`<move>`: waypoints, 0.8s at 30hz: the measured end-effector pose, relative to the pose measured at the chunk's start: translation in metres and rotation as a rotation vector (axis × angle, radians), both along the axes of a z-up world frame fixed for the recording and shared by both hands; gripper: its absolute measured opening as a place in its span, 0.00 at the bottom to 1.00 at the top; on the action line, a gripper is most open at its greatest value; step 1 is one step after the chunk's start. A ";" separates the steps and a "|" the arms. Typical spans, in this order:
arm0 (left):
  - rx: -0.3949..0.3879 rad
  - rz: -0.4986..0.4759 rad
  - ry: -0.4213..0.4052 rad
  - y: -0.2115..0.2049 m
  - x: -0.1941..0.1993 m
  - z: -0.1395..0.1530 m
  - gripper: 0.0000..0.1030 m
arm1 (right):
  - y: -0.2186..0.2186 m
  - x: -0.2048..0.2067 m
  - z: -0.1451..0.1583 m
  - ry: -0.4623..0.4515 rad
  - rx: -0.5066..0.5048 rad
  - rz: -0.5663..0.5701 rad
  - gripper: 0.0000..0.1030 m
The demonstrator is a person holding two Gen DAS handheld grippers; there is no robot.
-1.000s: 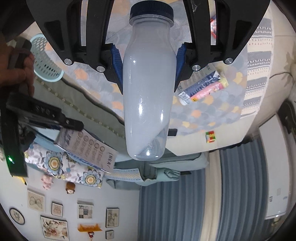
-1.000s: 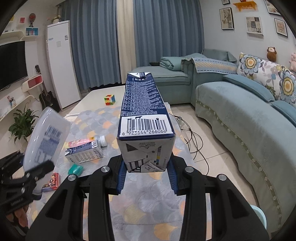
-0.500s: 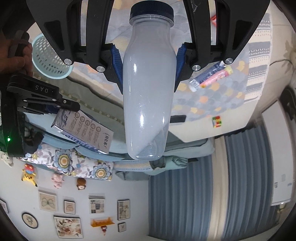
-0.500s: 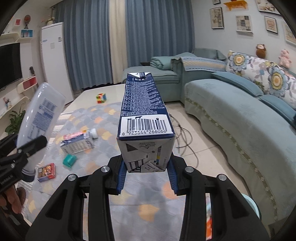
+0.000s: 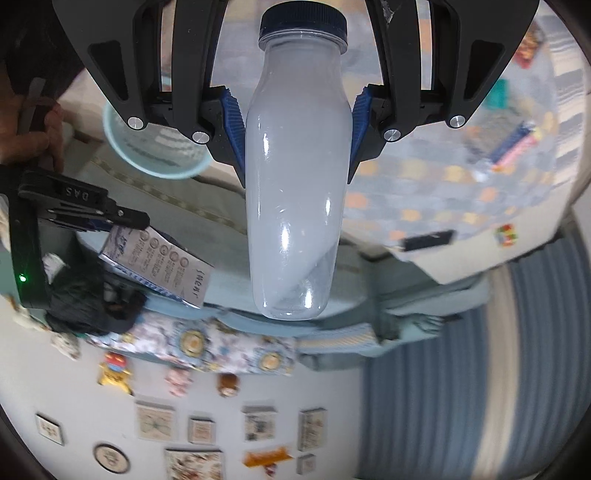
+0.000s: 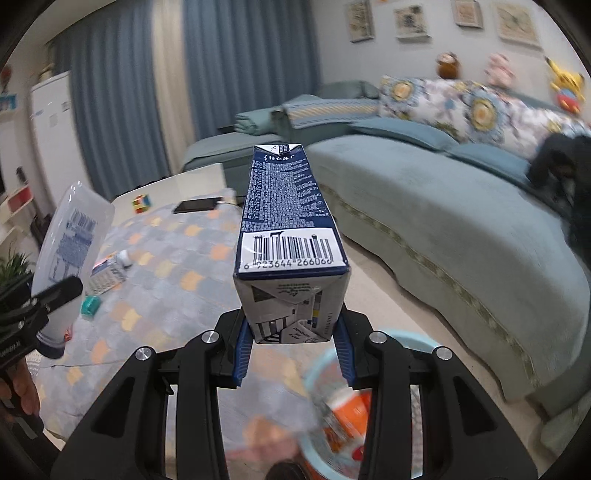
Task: Collect trash
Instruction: 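Carry the bottle and carton over the blue basket and release them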
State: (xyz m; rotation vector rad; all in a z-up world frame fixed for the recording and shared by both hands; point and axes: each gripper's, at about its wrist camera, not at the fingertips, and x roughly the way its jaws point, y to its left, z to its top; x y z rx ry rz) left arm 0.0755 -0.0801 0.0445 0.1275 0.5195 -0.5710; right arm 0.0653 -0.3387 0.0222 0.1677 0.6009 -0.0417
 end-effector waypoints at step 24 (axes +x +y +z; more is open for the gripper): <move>0.121 -0.310 0.248 -0.195 0.013 -0.098 0.63 | -0.135 -0.033 -0.060 0.315 0.098 -0.152 0.61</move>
